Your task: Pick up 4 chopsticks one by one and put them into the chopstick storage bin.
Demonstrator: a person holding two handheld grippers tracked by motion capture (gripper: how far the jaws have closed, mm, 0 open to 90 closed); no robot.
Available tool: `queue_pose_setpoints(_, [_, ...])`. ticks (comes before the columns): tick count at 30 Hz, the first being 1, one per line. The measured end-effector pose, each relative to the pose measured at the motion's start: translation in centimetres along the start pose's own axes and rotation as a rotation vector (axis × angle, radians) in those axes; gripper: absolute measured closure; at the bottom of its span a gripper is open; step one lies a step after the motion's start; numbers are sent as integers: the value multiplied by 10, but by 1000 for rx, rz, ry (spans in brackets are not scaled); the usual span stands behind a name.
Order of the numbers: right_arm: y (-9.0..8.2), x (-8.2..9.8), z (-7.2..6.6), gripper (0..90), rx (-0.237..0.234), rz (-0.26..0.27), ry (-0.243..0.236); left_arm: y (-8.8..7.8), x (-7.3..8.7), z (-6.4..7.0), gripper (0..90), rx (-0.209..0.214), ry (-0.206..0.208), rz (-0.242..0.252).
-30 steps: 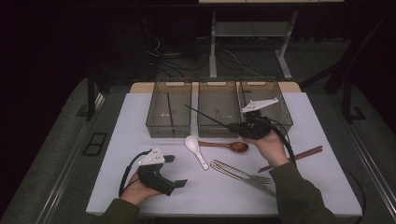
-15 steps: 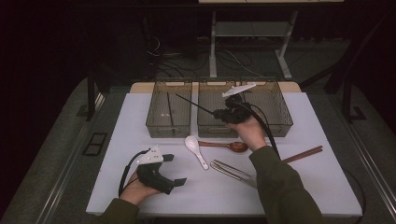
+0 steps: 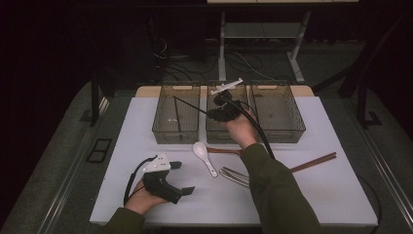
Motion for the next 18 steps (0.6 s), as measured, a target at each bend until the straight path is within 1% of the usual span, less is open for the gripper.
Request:
queue_pose_setpoints(5, [18,-8,-6,854,11,-32,-5,0,0,0,0,-1,7,0])
queue_pose_setpoints(7, [28,-10,-7,854,18,-43,-3,-1,0,0,0,2,3,5])
queue_pose_setpoints(9, [36,-12,-8,854,17,-54,8,0,0,0,0,3,0,10])
queue_pose_setpoints(11, [44,-14,-9,854,19,-62,9,-1,-1,0,0,4,9,4])
queue_pose_setpoints(13, [52,-15,-9,854,25,-73,13,0,0,0,0,3,3,4])
queue_pose_setpoints(16, [62,-20,-10,854,31,-76,27,0,-1,0,0,5,9,2])
queue_pose_setpoints(18, [69,-24,-12,848,30,-76,28,0,-1,0,0,7,8,0])
Point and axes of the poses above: each handheld gripper's, and its own axes: y roughly forward along the jaws, x roughly out of its underside, z roughly to its right, the point moved 2 cm from there along y, roughly forward along the jaws, and after that the axes turned 5 degrees about -y, right-handed, at the moved point
